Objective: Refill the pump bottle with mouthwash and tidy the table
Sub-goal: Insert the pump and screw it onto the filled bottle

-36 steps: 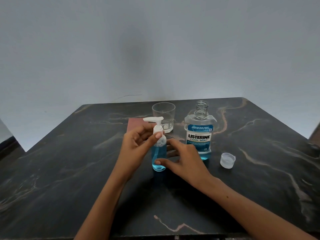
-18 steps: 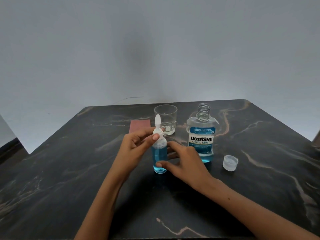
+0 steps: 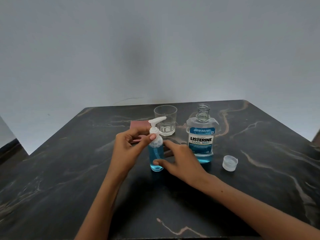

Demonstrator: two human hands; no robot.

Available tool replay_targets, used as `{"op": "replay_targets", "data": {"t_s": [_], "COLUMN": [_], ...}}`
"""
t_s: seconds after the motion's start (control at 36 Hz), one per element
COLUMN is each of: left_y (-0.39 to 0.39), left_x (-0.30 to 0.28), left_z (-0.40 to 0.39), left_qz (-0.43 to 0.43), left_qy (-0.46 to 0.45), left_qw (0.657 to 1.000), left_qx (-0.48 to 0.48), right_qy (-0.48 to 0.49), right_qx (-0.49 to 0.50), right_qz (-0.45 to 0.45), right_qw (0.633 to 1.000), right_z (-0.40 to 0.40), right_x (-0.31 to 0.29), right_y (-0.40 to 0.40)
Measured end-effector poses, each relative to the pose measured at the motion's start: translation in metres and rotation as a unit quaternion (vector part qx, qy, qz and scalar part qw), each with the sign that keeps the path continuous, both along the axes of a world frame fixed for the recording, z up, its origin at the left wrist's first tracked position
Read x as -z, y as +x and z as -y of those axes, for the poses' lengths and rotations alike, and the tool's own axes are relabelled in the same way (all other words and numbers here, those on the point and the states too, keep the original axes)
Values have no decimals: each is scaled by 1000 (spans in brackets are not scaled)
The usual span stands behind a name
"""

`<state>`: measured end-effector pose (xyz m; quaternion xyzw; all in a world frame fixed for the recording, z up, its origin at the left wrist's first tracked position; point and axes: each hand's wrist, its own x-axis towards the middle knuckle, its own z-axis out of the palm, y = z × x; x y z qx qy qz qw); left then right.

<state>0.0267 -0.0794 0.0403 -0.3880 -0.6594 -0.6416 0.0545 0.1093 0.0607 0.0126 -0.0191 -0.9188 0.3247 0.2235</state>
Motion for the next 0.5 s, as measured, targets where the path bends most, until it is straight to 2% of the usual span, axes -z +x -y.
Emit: {"op": "replay_targets", "data": {"t_s": [0.25, 0.33, 0.5], "left_y": [7, 5, -5], "left_x": [3, 2, -2], "left_z": [-7, -9, -1], "left_qz": [-10, -23, -2], "left_qy": [57, 40, -29], "left_qw": [997, 998, 999], "left_qx": [-46, -44, 21], "right_qy": [0, 5, 12], "right_qx": [-2, -11, -41], "right_qz": [4, 12, 31], "right_qw": [1000, 1000, 999], "right_z": [1, 0, -4], "right_x": [0, -1, -5], "right_y": [-2, -3, -6]}}
